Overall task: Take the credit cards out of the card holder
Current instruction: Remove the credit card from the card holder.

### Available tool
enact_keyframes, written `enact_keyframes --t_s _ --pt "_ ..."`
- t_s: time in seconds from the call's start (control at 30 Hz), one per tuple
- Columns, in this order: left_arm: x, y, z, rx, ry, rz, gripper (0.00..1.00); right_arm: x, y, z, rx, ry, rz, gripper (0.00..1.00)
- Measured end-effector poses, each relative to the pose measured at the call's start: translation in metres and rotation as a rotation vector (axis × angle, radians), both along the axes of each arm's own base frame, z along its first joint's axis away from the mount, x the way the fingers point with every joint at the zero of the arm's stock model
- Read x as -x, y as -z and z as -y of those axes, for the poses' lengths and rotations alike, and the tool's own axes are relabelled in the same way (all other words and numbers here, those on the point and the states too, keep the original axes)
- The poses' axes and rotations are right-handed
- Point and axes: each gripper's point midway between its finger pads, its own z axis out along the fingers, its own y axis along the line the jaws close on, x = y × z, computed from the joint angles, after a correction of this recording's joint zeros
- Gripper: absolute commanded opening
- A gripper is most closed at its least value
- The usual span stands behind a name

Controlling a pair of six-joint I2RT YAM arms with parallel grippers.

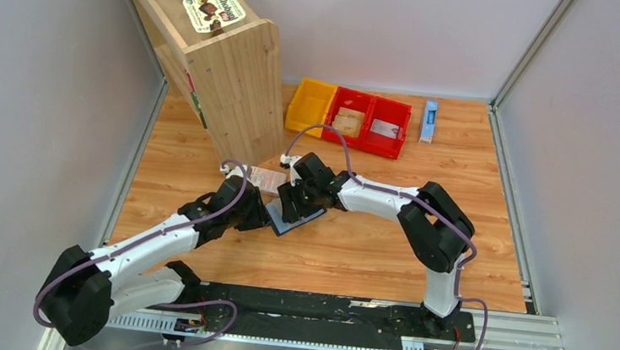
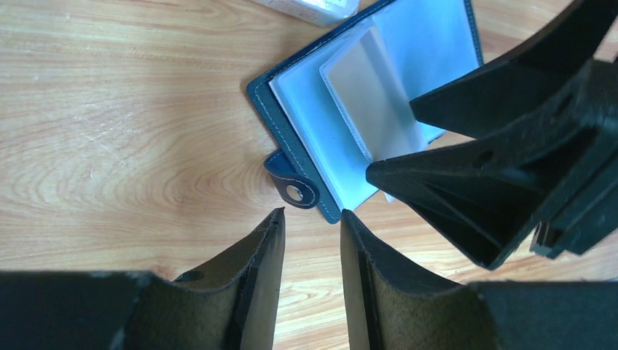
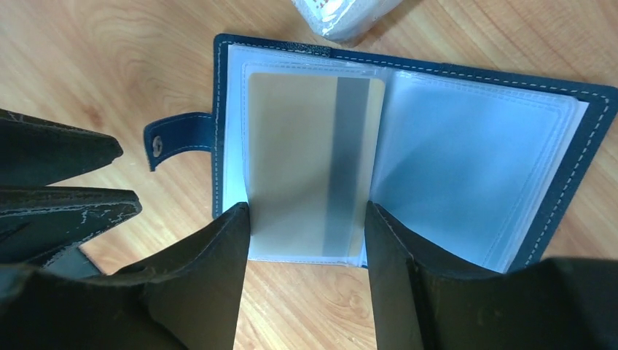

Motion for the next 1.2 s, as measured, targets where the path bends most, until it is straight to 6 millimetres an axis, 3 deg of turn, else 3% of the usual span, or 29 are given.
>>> enact_keyframes --t_s 0.33,0.57,0.77,0.93,1.2 --pt "-0.007 -0.014 0.007 0.048 0.002 0.049 0.38 -0.005 -0.008 0.002 -0.250 0.068 -0.216 0.45" --pt "-0.023 0.001 0.020 0.039 -0.003 0.022 0.36 -0.006 -0.012 0.005 -0.367 0.109 -0.311 0.45" --pt "-0.033 0.034 0.029 -0.011 0.007 -0.051 0.34 -0.005 -0.013 0.005 -0.381 0.122 -0.336 0.44" --pt "-0.044 0.034 0.037 -0.019 0.016 -0.065 0.34 -0.007 -0.011 0.006 -0.371 0.136 -0.330 0.47" --pt "-0.041 0.035 0.037 -0.030 0.033 -0.075 0.33 -0.016 -0.009 0.016 -0.263 0.215 -0.284 0.53"
